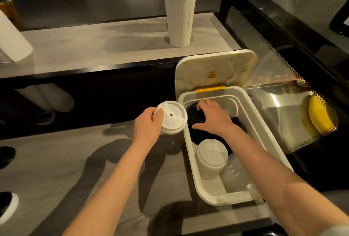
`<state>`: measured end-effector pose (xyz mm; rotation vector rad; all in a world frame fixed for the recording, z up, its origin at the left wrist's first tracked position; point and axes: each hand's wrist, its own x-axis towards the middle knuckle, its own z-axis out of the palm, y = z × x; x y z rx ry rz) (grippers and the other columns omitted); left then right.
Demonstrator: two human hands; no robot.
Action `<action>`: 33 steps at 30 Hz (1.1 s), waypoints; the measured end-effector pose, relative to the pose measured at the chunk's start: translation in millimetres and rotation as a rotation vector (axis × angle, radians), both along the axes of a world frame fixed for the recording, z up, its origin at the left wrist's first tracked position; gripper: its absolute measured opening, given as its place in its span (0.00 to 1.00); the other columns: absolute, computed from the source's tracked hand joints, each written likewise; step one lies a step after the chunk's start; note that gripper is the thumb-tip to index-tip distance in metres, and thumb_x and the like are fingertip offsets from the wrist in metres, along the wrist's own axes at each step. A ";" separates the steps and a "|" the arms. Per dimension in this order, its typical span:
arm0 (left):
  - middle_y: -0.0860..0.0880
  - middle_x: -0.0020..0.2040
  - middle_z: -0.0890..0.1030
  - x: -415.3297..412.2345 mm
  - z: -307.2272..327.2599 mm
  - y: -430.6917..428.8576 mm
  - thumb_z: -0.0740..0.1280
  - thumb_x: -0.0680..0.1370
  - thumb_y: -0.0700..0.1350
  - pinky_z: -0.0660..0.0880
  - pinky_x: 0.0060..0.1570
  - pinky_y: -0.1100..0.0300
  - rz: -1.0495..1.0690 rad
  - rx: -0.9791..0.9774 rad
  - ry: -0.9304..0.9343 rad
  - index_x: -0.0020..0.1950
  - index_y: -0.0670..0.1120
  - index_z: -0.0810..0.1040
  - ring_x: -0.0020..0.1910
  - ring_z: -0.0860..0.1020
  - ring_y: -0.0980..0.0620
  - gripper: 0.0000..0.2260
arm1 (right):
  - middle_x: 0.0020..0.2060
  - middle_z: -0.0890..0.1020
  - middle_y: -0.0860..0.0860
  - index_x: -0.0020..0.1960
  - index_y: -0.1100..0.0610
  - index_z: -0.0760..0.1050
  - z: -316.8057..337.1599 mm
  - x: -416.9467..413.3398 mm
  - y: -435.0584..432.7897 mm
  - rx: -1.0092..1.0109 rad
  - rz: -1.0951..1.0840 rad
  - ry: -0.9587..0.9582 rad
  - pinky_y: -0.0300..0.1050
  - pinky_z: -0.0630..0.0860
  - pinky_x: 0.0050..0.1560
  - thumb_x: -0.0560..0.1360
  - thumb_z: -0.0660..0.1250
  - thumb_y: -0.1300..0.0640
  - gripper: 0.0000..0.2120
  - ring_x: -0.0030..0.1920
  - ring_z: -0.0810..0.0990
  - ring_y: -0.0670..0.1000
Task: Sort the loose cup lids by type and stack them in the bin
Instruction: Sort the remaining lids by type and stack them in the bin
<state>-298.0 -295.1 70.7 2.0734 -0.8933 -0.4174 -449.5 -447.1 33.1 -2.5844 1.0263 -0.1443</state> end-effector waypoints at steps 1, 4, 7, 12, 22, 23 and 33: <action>0.51 0.45 0.75 -0.7 -0.8 -0.5 0.58 0.81 0.48 0.63 0.33 0.71 0.005 0.007 -0.003 0.56 0.43 0.76 0.41 0.71 0.57 0.12 | 0.57 0.70 0.50 0.55 0.53 0.67 0.3 1.0 -1.4 -0.002 0.003 0.006 0.48 0.72 0.51 0.67 0.74 0.43 0.25 0.59 0.68 0.53; 0.50 0.45 0.76 -4.2 -3.7 -1.8 0.58 0.81 0.48 0.64 0.34 0.70 -0.004 -0.002 0.001 0.56 0.42 0.77 0.43 0.72 0.54 0.13 | 0.60 0.69 0.51 0.58 0.55 0.68 2.3 -0.5 -4.7 0.075 0.003 0.020 0.50 0.73 0.55 0.69 0.72 0.43 0.25 0.61 0.68 0.54; 0.50 0.44 0.75 -9.2 -3.4 -4.0 0.58 0.81 0.48 0.66 0.34 0.69 -0.044 -0.004 0.023 0.53 0.43 0.76 0.43 0.73 0.54 0.11 | 0.69 0.64 0.53 0.63 0.55 0.70 9.4 -9.5 -3.2 0.132 -0.022 -0.057 0.50 0.68 0.64 0.74 0.67 0.44 0.22 0.69 0.64 0.55; 0.54 0.39 0.74 -23.6 5.5 -15.4 0.57 0.81 0.49 0.68 0.34 0.64 -0.138 -0.019 0.034 0.49 0.46 0.74 0.38 0.72 0.57 0.09 | 0.67 0.68 0.47 0.71 0.52 0.65 51.8 -32.6 14.1 0.256 -0.126 -0.568 0.39 0.64 0.66 0.73 0.71 0.51 0.30 0.66 0.67 0.45; 0.50 0.31 0.71 -66.2 13.2 -19.1 0.57 0.81 0.52 0.63 0.31 0.61 -0.376 0.152 -0.056 0.33 0.48 0.70 0.33 0.71 0.52 0.17 | 0.64 0.68 0.43 0.75 0.48 0.60 54.1 -75.0 53.0 0.273 0.093 -0.214 0.37 0.67 0.63 0.64 0.78 0.50 0.44 0.64 0.67 0.43; 0.50 0.33 0.74 -67.8 13.0 -16.3 0.56 0.81 0.53 0.64 0.32 0.61 -0.388 0.169 -0.092 0.38 0.48 0.74 0.35 0.73 0.51 0.16 | 0.64 0.67 0.43 0.75 0.48 0.59 51.8 -77.5 53.8 0.272 0.081 -0.189 0.39 0.67 0.64 0.64 0.77 0.49 0.44 0.65 0.67 0.43; 0.53 0.77 0.55 -43.9 -22.4 5.3 0.56 0.81 0.51 0.56 0.73 0.45 -0.559 0.274 -0.390 0.75 0.50 0.59 0.77 0.49 0.52 0.22 | 0.60 0.70 0.49 0.67 0.48 0.62 12.4 -77.1 70.5 0.087 0.105 0.227 0.46 0.71 0.54 0.66 0.71 0.43 0.34 0.60 0.70 0.52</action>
